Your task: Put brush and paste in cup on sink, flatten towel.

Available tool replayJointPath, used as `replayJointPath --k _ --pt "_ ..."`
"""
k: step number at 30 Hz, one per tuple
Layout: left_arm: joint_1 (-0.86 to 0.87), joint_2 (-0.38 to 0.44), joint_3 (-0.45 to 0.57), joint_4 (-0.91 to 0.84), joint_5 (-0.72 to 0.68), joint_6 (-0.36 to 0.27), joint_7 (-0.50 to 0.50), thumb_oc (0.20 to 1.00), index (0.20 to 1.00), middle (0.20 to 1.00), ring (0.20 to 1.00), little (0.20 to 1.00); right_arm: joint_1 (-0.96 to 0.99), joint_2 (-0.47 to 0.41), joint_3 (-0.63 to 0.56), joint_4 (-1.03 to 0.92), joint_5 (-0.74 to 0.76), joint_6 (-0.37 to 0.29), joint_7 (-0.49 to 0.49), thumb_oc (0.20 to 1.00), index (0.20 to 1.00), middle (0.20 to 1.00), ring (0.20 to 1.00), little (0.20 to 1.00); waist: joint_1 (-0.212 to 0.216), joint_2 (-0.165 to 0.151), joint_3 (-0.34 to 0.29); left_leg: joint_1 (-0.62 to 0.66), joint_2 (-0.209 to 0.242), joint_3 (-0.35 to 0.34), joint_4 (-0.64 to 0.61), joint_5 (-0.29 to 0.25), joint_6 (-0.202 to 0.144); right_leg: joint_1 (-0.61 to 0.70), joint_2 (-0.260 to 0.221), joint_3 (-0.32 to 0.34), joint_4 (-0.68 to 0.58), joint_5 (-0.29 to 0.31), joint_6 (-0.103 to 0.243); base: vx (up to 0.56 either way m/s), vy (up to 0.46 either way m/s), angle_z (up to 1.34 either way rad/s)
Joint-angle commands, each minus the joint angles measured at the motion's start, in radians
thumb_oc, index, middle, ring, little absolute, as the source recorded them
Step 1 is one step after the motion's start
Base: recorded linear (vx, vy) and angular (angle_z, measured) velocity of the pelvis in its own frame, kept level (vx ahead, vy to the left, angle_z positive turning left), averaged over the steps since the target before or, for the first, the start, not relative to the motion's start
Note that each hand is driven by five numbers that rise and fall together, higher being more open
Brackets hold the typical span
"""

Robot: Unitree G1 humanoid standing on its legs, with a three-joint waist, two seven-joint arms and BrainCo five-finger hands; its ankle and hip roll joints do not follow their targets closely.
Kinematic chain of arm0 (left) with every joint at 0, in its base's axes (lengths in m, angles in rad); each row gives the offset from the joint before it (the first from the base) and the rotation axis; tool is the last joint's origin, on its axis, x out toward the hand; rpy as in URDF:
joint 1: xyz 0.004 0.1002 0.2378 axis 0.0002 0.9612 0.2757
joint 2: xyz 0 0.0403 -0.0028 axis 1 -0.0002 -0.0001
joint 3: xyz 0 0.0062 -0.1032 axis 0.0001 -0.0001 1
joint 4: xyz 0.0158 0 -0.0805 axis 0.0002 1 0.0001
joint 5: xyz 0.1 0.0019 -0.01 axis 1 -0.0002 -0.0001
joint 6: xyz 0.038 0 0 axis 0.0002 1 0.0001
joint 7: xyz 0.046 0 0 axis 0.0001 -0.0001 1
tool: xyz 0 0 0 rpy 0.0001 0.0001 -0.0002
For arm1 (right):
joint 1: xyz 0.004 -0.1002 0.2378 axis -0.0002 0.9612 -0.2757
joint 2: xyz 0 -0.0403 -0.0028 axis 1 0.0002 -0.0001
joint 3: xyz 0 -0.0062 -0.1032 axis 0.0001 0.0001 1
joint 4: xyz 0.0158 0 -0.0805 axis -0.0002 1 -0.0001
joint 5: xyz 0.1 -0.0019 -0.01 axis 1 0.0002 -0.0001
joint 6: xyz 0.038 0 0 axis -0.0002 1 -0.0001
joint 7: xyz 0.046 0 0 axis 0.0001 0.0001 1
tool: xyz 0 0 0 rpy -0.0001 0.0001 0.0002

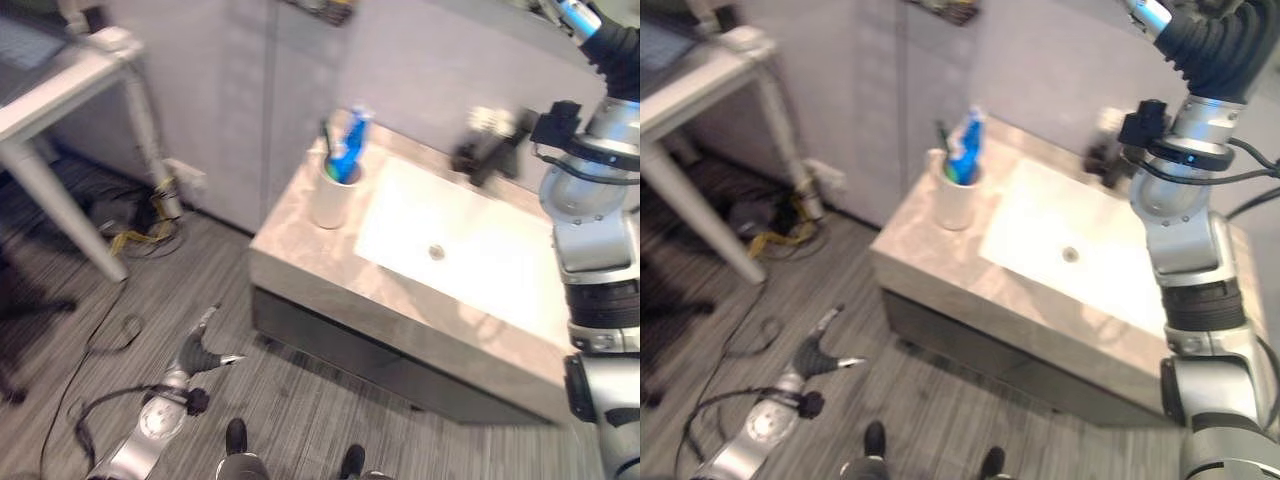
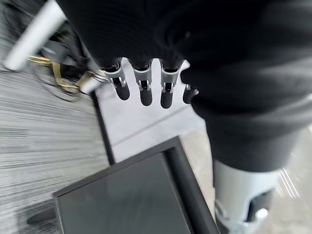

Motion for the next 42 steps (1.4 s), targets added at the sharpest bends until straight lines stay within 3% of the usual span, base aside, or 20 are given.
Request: replayJointPath --k 1,5,8,12,13,15,16,17,18,20,21,23,26,28,29,31,33,35,38,42 --pt "-0.019 -0.016 0.035 0.015 0.018 -0.056 0.023 1.0 1.0 1.0 1.0 1.0 0.135 -0.155 -0.17 0.013 -0.044 0.029 -0.067 1.0 1.0 1.0 1.0 1.0 -0.012 0.032 -0.035 0.046 -0.002 -0.141 0.017 -0.066 0.004 0.026 -0.049 0.019 0.141 -0.075 0.109 -0.01 -0.056 -0.44" --pt "0.013 -0.112 0.111 0.141 0.009 -0.036 0.05 1.0 1.0 1.0 1.0 1.0 0.533 -0.164 -0.53 0.008 -0.022 0.021 -0.138 1.0 1.0 1.0 1.0 1.0 -0.091 0.044 -0.06 0.067 0.013 -0.101 0.017 -0.075 -0.012 0.054 -0.015 0.056 0.043 -0.122 0.094 0.03 -0.056 -0.17" --pt "0.019 -0.151 0.134 0.207 -0.012 -0.019 0.06 1.0 1.0 1.0 1.0 1.0 0.651 -0.133 -0.635 0.066 0.013 0.021 -0.166 1.0 1.0 1.0 1.0 1.0 -0.123 0.051 -0.068 0.071 0.021 -0.091 0.017 -0.072 -0.02 0.055 -0.002 0.076 0.017 -0.136 0.089 0.03 -0.061 -0.32" --pt "0.025 -0.218 0.162 0.311 -0.031 0.008 0.079 1.0 1.0 1.0 1.0 1.0 0.831 0.028 -0.805 0.226 0.135 0.0 -0.236 1.0 1.0 1.0 1.0 1.0 -0.163 0.071 -0.08 0.081 0.045 -0.067 0.016 -0.065 -0.038 0.063 0.028 0.106 -0.017 -0.153 0.076 0.05 -0.107 -0.2" --pt "0.025 -0.216 0.159 0.312 -0.031 0.007 0.08 1.0 1.0 1.0 1.0 1.0 0.836 0.03 -0.809 0.227 0.138 -0.004 -0.236 1.0 1.0 1.0 1.0 1.0 -0.16 0.07 -0.081 0.082 0.047 -0.067 0.016 -0.065 -0.039 0.063 0.03 0.106 -0.018 -0.154 0.075 0.07 -0.137 -0.27" --pt "0.036 -0.259 0.209 0.346 -0.107 0.016 0.105 1.0 1.0 1.0 1.0 1.0 0.923 0.139 -0.844 0.391 0.252 -0.029 -0.258 1.0 1.0 1.0 1.0 1.0 -0.181 0.085 -0.08 0.087 0.067 -0.057 0.013 -0.053 -0.054 0.064 0.051 0.118 -0.029 -0.164 0.065 0.05 -0.153 -0.12" --pt "0.033 -0.266 0.228 0.378 -0.128 0.011 0.115 1.0 1.0 1.0 1.0 1.0 0.955 0.135 -0.812 0.495 0.268 -0.011 -0.227 1.0 1.0 1.0 1.0 1.0 -0.184 0.087 -0.077 0.088 0.073 -0.052 0.012 -0.047 -0.059 0.061 0.058 0.124 -0.031 -0.167 0.061 0.0 -0.164 -0.11" --pt "0.026 -0.28 0.254 0.443 -0.154 0.006 0.14 1.0 1.0 1.0 1.0 1.0 0.984 0.126 -0.677 0.732 0.263 0.049 -0.141 1.0 1.0 1.0 1.0 1.0 -0.189 0.093 -0.064 0.087 0.085 -0.036 0.01 -0.031 -0.071 0.049 0.072 0.137 -0.026 -0.17 0.053 -0.01 -0.124 -0.14" --pt "0.027 -0.281 0.258 0.445 -0.154 0.004 0.14 1.0 1.0 1.0 1.0 1.0 0.977 0.119 -0.67 0.743 0.267 0.043 -0.14 1.0 1.0 1.0 1.0 1.0 -0.192 0.093 -0.065 0.087 0.086 -0.034 0.01 -0.031 -0.071 0.047 0.073 0.139 -0.025 -0.171 0.052 -0.04 -0.129 -0.26" --pt "0.019 -0.322 0.29 0.473 -0.268 0.001 0.178 1.0 1.0 1.0 1.0 1.0 0.919 0.215 -0.572 0.956 0.435 0.033 -0.051 1.0 1.0 1.0 1.0 1.0 -0.202 0.106 -0.046 0.081 0.106 -0.02 0.008 -0.01 -0.085 0.025 0.091 0.163 -0.023 -0.18 0.039 -0.04 -0.135 -0.38" --pt "0.017 -0.321 0.293 0.475 -0.27 0.0 0.177 1.0 1.0 1.0 1.0 1.0 0.913 0.212 -0.567 0.963 0.439 0.028 -0.049 1.0 1.0 1.0 1.0 1.0 -0.204 0.105 -0.045 0.081 0.107 -0.019 0.008 -0.01 -0.086 0.024 0.091 0.164 -0.022 -0.18 0.038 -0.01 -0.15 -0.42" --pt "0.004 -0.323 0.298 0.488 -0.303 -0.007 0.17 1.0 1.0 1.0 1.0 1.0 0.858 0.278 -0.466 1.171 0.548 0.045 0.07 1.0 1.0 1.0 1.0 1.0 -0.198 0.116 -0.035 0.076 0.119 -0.021 0.009 0.001 -0.094 0.021 0.103 0.168 -0.028 -0.187 0.029 0.0 -0.115 -0.23" --pt "0.021 -0.322 0.29 0.336 -0.335 -0.053 0.128 1.0 1.0 1.0 1.0 1.0 0.771 0.399 -0.273 1.374 0.598 0.124 0.258 1.0 1.0 1.0 1.0 1.0 -0.152 0.15 0.004 0.037 0.116 -0.066 0.047 0.028 -0.102 0.028 0.117 0.171 -0.078 -0.191 0.014 -0.03 -0.128 -0.04" --pt "0.029 -0.318 0.292 0.291 -0.326 -0.071 0.119 1.0 1.0 1.0 1.0 1.0 0.76 0.441 -0.185 1.386 0.52 0.147 0.298 1.0 1.0 1.0 1.0 1.0 -0.144 0.155 0.011 0.024 0.108 -0.09 0.07 0.031 -0.103 0.032 0.117 0.175 -0.082 -0.191 0.011 0.0 -0.06 0.02" --pt "0.062 -0.312 0.303 0.154 -0.304 -0.09 0.118 1.0 1.0 1.0 1.0 1.0 0.733 0.499 -0.006 1.288 0.37 0.14 0.35 1.0 1.0 1.0 1.0 1.0 -0.105 0.158 0.033 -0.032 0.055 -0.209 0.14 0.037 -0.101 0.033 0.109 0.191 -0.085 -0.187 0.002 -0.03 -0.049 -0.04" --pt "0.109 -0.299 0.306 0.01 -0.261 -0.111 0.106 1.0 1.0 1.0 1.0 1.0 0.697 0.53 0.089 1.221 0.32 0.123 0.382 1.0 1.0 1.0 1.0 1.0 -0.064 0.159 0.056 -0.081 -0.013 -0.299 0.137 -0.013 -0.079 0.035 0.103 0.203 -0.081 -0.193 -0.001 -0.01 -0.052 -0.41" --pt "0.161 -0.213 0.298 -0.091 -0.124 -0.107 0.1 1.0 1.0 1.0 1.0 1.0 0.681 0.537 0.108 1.194 0.295 0.114 0.388 1.0 1.0 1.0 1.0 1.0 -0.046 0.177 0.055 -0.091 -0.014 -0.284 0.083 0.012 -0.074 0.048 0.094 0.179 -0.081 -0.194 0.003 0.04 0.028 -0.48" --pt "0.186 -0.067 0.319 -0.221 0.018 -0.118 0.1 1.0 1.0 1.0 1.0 1.0 0.673 0.522 0.111 1.173 0.299 0.094 0.402 1.0 1.0 1.0 1.0 1.0 -0.023 0.192 0.058 -0.136 -0.022 -0.291 0.057 0.059 -0.085 0.065 0.079 0.149 -0.083 -0.19 0.012 0.06 0.058 0.44" --pt "0.224 0.014 0.434 -0.356 -0.022 -0.154 0.087 1.0 1.0 1.0 1.0 1.0 0.676 0.5 0.129 1.175 0.254 0.102 0.42 1.0 1.0 1.0 1.0 1.0 -0.005 0.195 0.044 -0.117 -0.038 -0.325 0.029 0.055 -0.077 0.082 0.079 0.139 -0.083 -0.195 0.017 0.07 0.026 0.5" --pt "0.166 0.024 0.484 -0.456 -0.16 -0.198 0.057 1.0 1.0 1.0 1.0 1.0 0.685 0.463 0.177 1.194 0.151 0.133 0.436 1.0 1.0 1.0 1.0 1.0 0.007 0.198 0.014 -0.082 -0.044 -0.34 0.007 0.047 -0.066 0.108 0.073 0.118 -0.081 -0.202 0.014 0.1 0.037 0.18"
